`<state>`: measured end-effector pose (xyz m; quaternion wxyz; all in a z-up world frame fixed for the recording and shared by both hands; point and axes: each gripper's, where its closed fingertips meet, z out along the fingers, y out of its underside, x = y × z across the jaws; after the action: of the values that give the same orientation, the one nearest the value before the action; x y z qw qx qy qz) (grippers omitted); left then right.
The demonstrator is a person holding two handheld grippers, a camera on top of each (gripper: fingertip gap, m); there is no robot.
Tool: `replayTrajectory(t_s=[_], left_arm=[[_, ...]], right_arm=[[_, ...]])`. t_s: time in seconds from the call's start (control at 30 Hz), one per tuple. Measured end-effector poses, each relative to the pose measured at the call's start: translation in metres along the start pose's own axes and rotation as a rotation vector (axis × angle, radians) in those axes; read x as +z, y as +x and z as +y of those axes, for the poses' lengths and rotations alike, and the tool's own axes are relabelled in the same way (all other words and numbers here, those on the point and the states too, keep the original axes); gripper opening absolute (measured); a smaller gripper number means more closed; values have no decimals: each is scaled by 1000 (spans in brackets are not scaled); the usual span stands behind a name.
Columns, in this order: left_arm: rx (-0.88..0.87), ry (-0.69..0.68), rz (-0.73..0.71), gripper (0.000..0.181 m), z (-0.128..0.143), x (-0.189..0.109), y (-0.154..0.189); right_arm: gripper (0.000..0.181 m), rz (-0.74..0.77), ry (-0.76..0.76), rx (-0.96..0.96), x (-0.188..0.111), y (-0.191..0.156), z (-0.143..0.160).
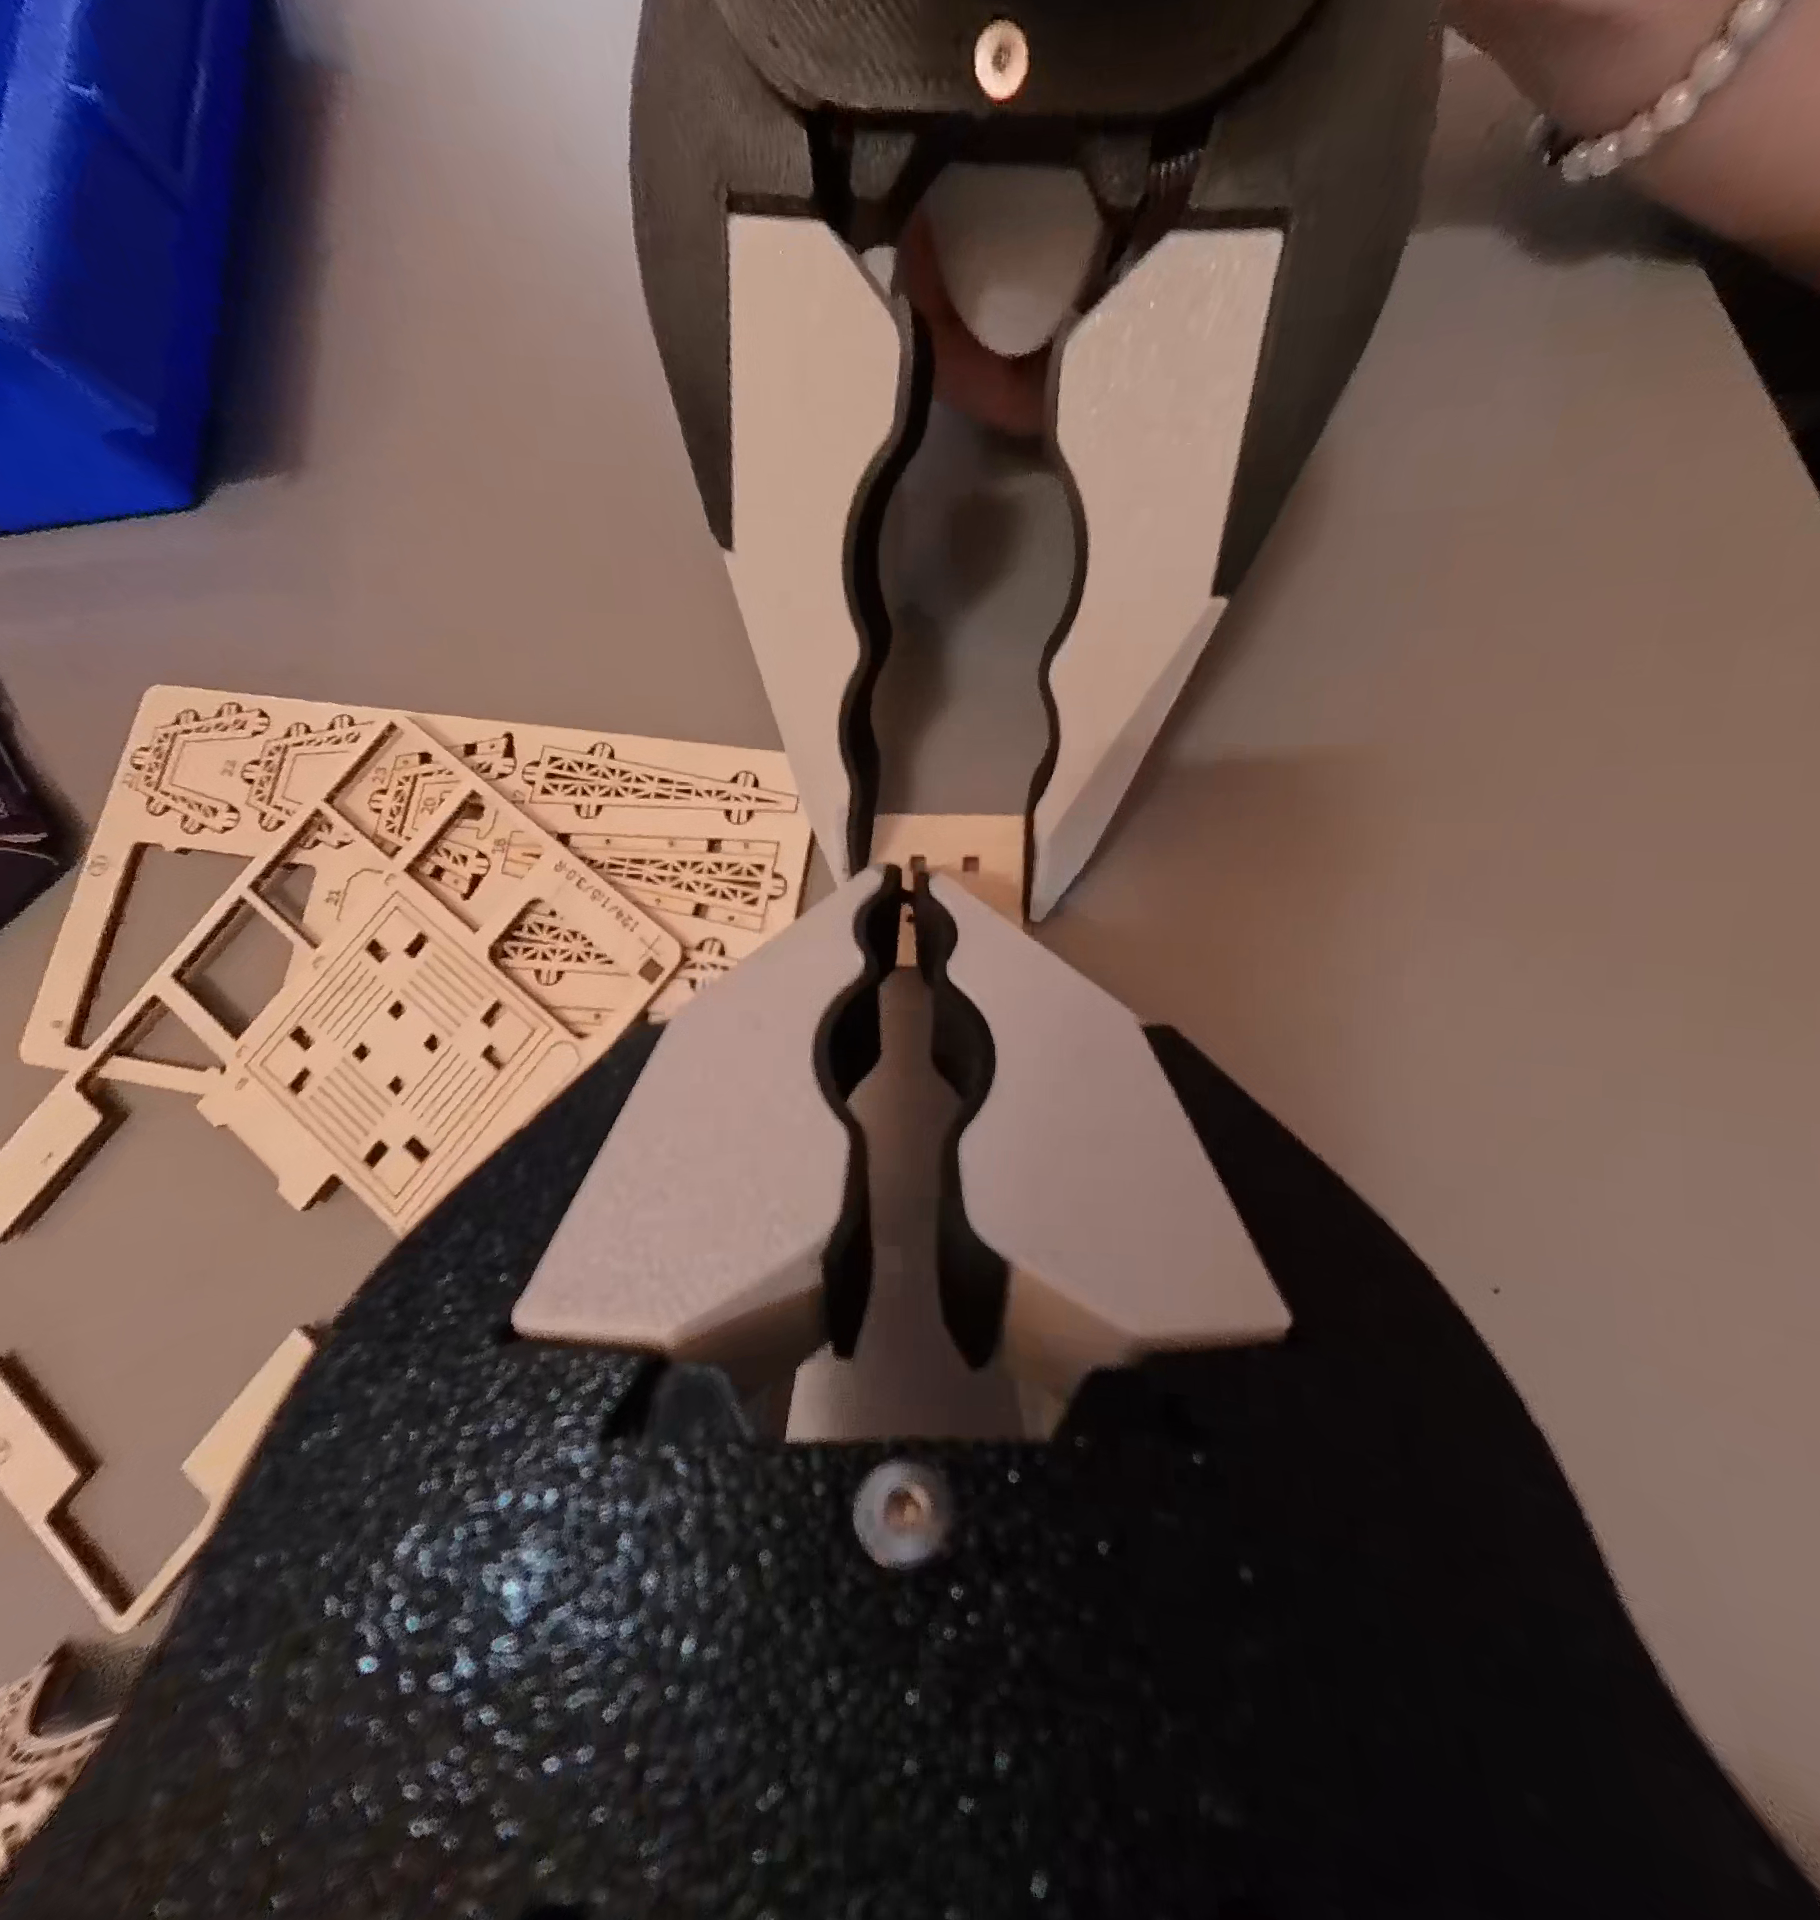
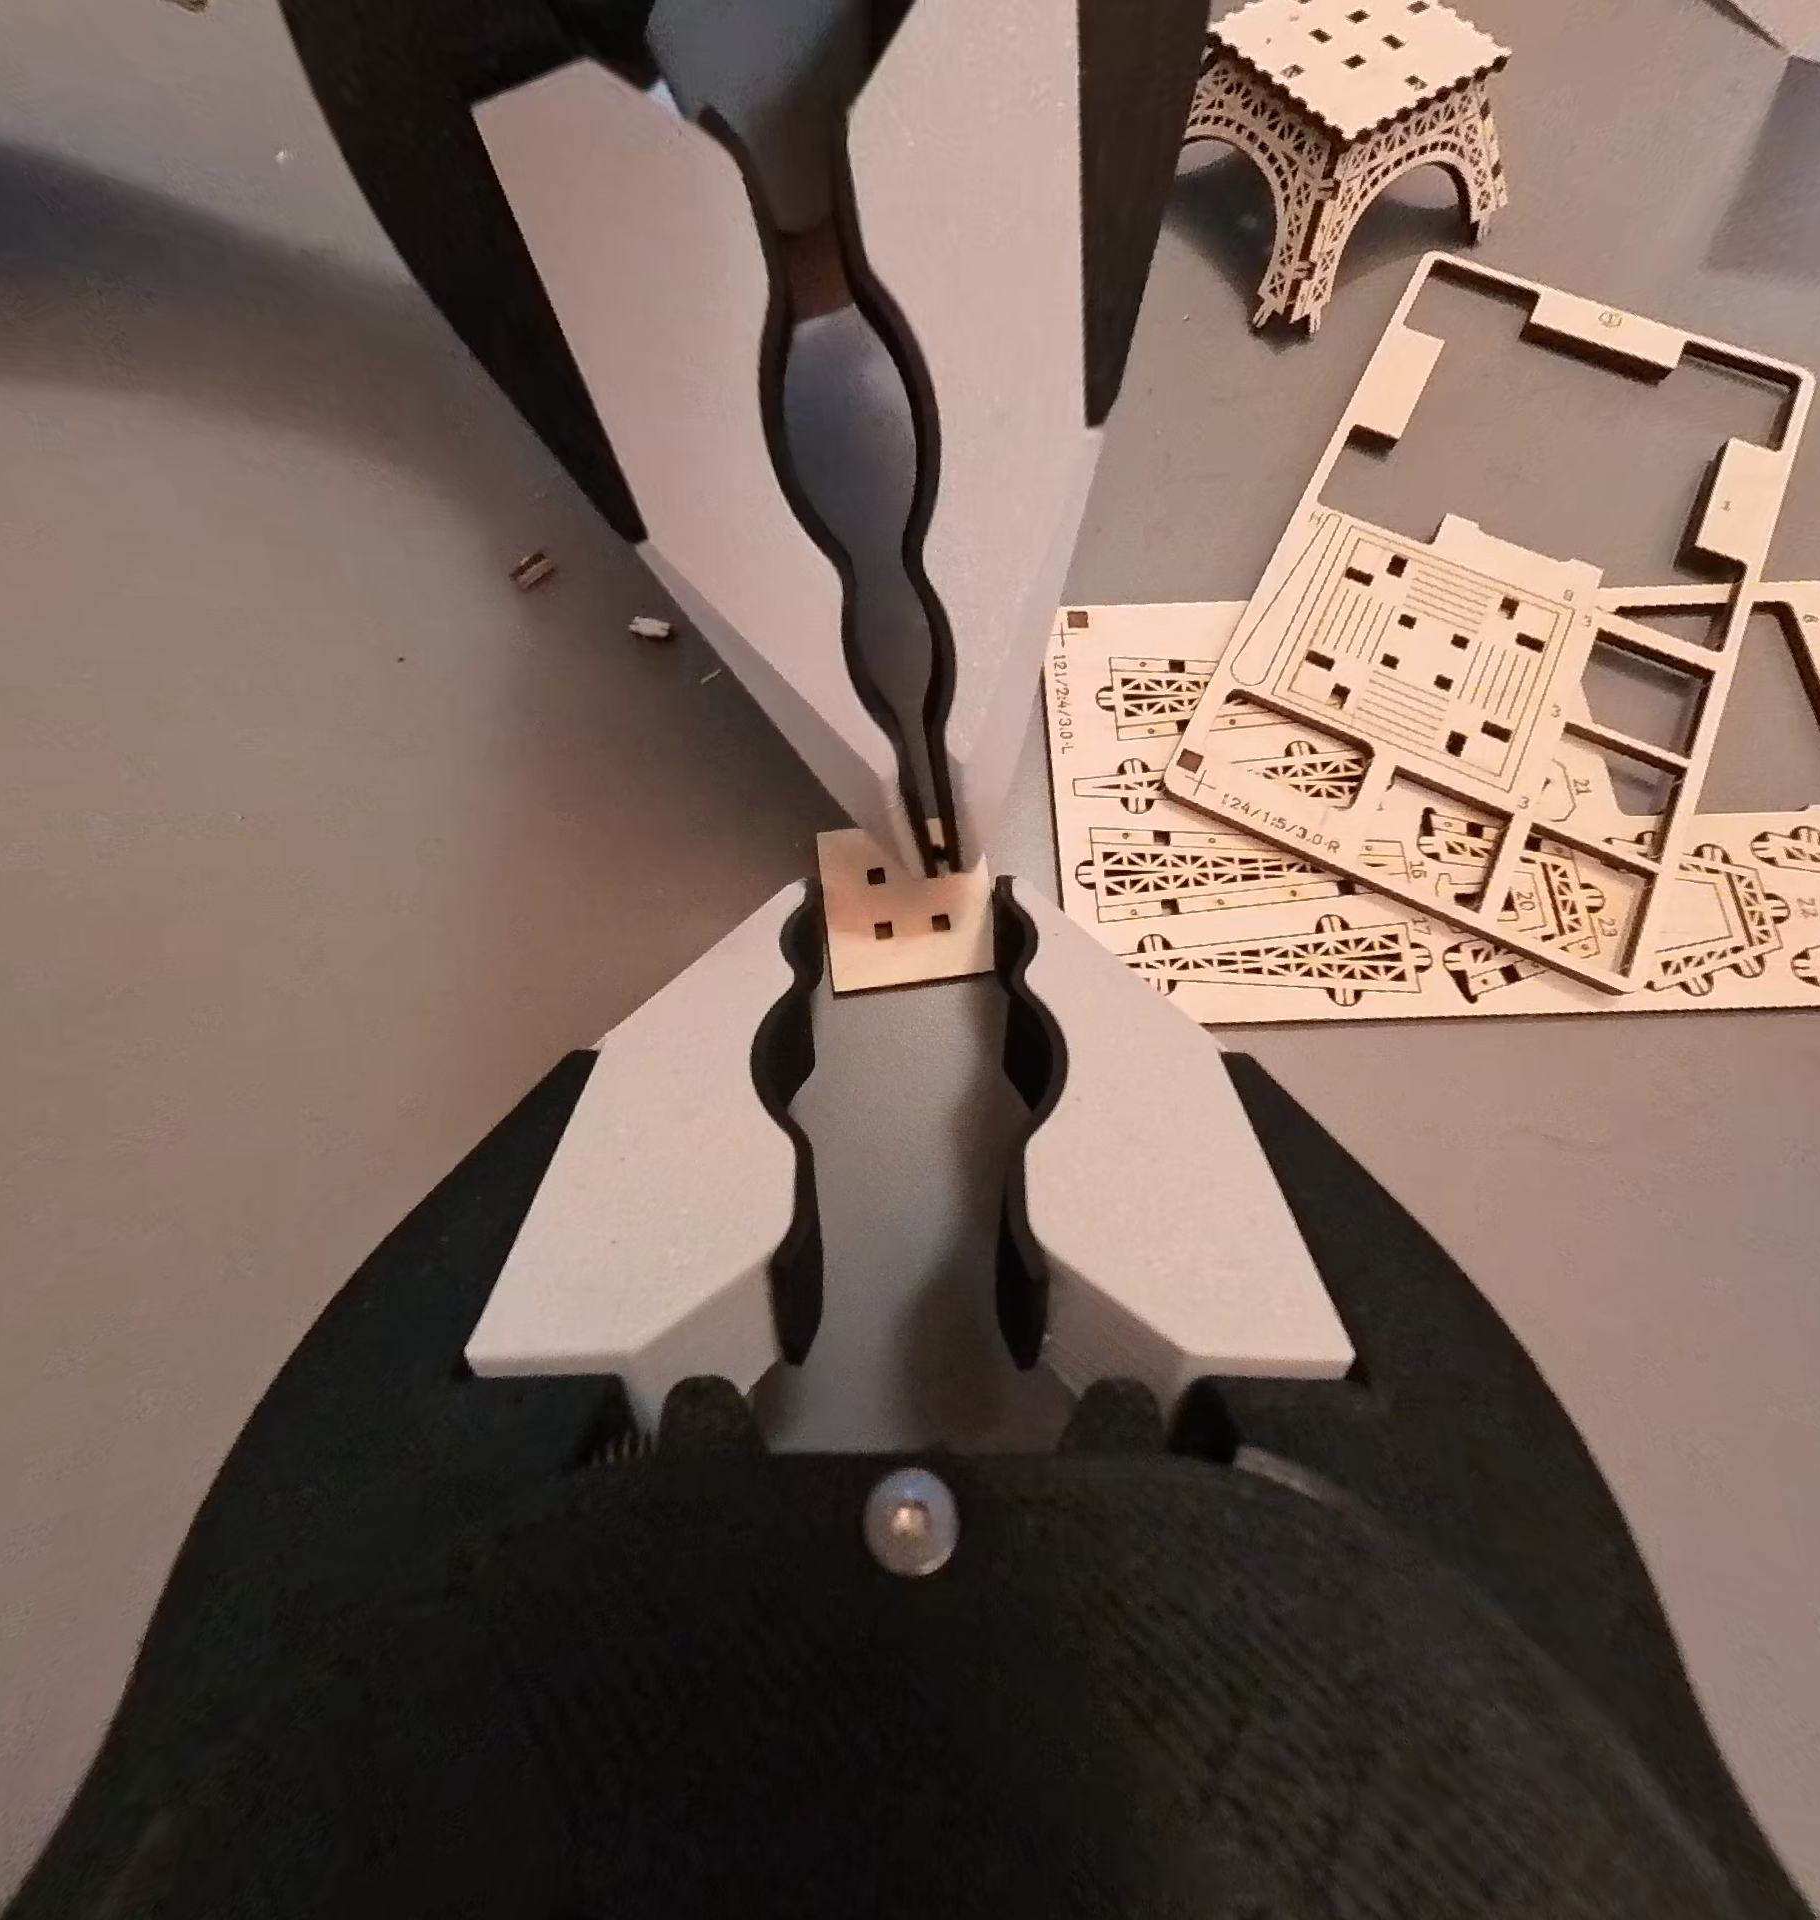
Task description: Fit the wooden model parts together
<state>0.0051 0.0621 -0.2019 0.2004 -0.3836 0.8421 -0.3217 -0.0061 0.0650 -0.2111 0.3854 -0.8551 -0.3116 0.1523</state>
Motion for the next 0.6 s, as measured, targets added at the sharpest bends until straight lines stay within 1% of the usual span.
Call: replayTrajectory(t_s=[0.37,0.47,0.53,0.6], left_arm=[[50,64,-3,0,2,3,-1],[32,54,11,0,7,4,0],[30,54,-39,0,9,0,-7],[-41,54,-51,0,8,-5,-11]], right_arm=[[31,-1,0,1,0,0,0],[31,-3,0,3,0,0,0],[31,-4,1,5,0,0,0],[31,-6,1,7,0,0,0]])
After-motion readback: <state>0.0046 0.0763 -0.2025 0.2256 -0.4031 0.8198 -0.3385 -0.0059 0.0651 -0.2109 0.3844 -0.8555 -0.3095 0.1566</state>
